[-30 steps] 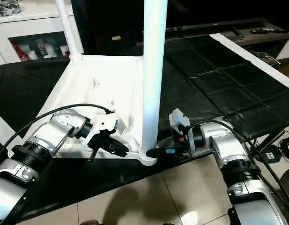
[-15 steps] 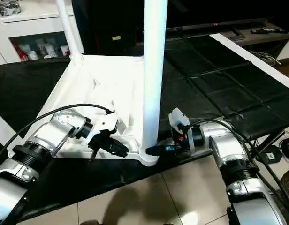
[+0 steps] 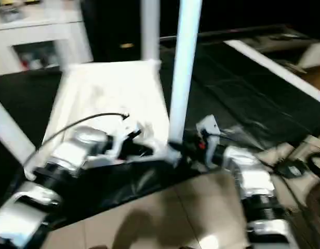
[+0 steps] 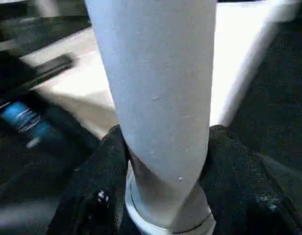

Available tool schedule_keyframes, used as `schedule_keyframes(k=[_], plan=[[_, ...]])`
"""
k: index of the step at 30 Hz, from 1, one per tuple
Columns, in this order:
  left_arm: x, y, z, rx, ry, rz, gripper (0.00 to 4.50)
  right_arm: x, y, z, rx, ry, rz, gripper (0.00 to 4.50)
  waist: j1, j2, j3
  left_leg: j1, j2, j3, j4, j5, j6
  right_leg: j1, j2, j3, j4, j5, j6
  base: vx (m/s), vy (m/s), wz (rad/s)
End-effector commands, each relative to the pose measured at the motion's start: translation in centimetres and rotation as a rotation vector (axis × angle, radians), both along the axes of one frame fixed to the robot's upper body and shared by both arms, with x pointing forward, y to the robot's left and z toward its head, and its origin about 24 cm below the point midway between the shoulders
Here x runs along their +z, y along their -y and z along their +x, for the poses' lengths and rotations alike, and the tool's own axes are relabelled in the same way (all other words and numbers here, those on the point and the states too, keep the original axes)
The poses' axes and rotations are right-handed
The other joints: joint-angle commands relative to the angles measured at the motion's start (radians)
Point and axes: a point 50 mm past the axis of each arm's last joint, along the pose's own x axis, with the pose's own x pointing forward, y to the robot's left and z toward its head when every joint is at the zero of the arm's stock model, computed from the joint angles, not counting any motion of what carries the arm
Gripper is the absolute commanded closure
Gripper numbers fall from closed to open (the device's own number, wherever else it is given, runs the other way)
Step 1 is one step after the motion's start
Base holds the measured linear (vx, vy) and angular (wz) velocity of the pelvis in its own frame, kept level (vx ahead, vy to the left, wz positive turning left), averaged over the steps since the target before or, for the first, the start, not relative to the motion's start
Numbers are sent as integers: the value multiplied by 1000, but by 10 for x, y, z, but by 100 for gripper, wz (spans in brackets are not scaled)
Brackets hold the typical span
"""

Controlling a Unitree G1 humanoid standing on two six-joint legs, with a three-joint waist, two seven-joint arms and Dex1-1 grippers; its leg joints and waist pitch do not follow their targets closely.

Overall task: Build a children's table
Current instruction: Rotate leg to tighten

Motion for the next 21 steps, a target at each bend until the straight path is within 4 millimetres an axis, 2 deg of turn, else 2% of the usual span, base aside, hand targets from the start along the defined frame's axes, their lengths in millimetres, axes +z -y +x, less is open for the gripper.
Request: schedule_keyframes(k=[1, 3, 4, 5, 6, 8, 9, 11, 13, 16, 19, 21], plan=[[14, 23, 1, 24, 61, -65, 450, -14, -41, -6, 81, -79, -3, 254, -5, -16, -71, -16, -30, 13, -77, -279, 33, 59, -3, -5, -103, -620, -43, 0, 0, 0], [12, 27, 3, 51, 80, -33, 450, -15, -54, 3, -35, -100, -18, 254, -17, -18, -70, -10, -32, 11, -76, -303, 37, 53, -2, -9, -109, -622, -46, 0, 0, 0], [12, 26, 4, 56, 90, -20, 450, -13, -58, 4, -37, -95, -10, 254, -28, -17, -71, -14, -31, 7, -79, -316, 35, 58, -3, -13, -106, -620, -50, 0, 0, 0], [12, 26, 5, 59, 95, -12, 450, -12, -59, 4, -33, -89, -3, 254, -31, -14, -72, -15, -30, 5, -80, -322, 37, 60, -4, -14, -108, -616, -48, 0, 0, 0], [12, 24, 6, 54, 107, 2, 450, -11, -61, 4, -17, -76, 3, 254, -35, -11, -73, -13, -27, 3, -81, -331, 44, 62, -7, -16, -111, -596, -54, 0, 0, 0], [12, 18, 7, 26, 122, 25, 450, -9, -61, 2, -4, -63, 11, 199, -36, -10, -72, -12, -22, 1, -86, -336, 56, 62, -8, -12, -108, -538, -84, 0, 0, 0], [12, 17, 7, 17, 125, 29, 450, -9, -61, 2, -1, -63, 14, 199, -37, -11, -72, -12, -23, 2, -86, -337, 57, 62, -8, -11, -105, -528, -91, 0, 0, 0], [12, 10, 8, -9, 127, 38, 450, -9, -58, -1, 2, -62, 10, 175, -34, -17, -74, -14, -21, 3, -88, -311, 61, 66, -11, -3, -96, -491, -112, 0, 0, 0], [12, 7, 8, -22, 132, 49, 450, -10, -55, -2, 7, -54, -7, 157, -34, -18, -74, -16, -19, 5, -88, -292, 61, 66, -11, 2, -88, -462, -131, 0, 0, 0], [13, -7, 11, -33, 134, 77, 450, -10, -42, -9, 22, -23, -44, 135, -25, -16, -77, -9, -17, 10, -87, -261, 63, 65, -11, 10, -82, -416, -147, 0, 0, 0], [15, -15, 11, -50, 137, 89, 450, -6, -27, -17, 58, -8, -24, 111, -15, -16, -79, -9, -15, 12, -85, -213, 76, 69, -10, 17, -70, -328, -187, 0, 0, 0], [13, -21, 11, -64, 142, 109, 450, -2, -17, -24, 86, 20, -14, 89, -8, -16, -79, -7, -15, 16, -82, -211, 80, 63, -8, 22, -65, -305, -204, 0, 0, 0]])
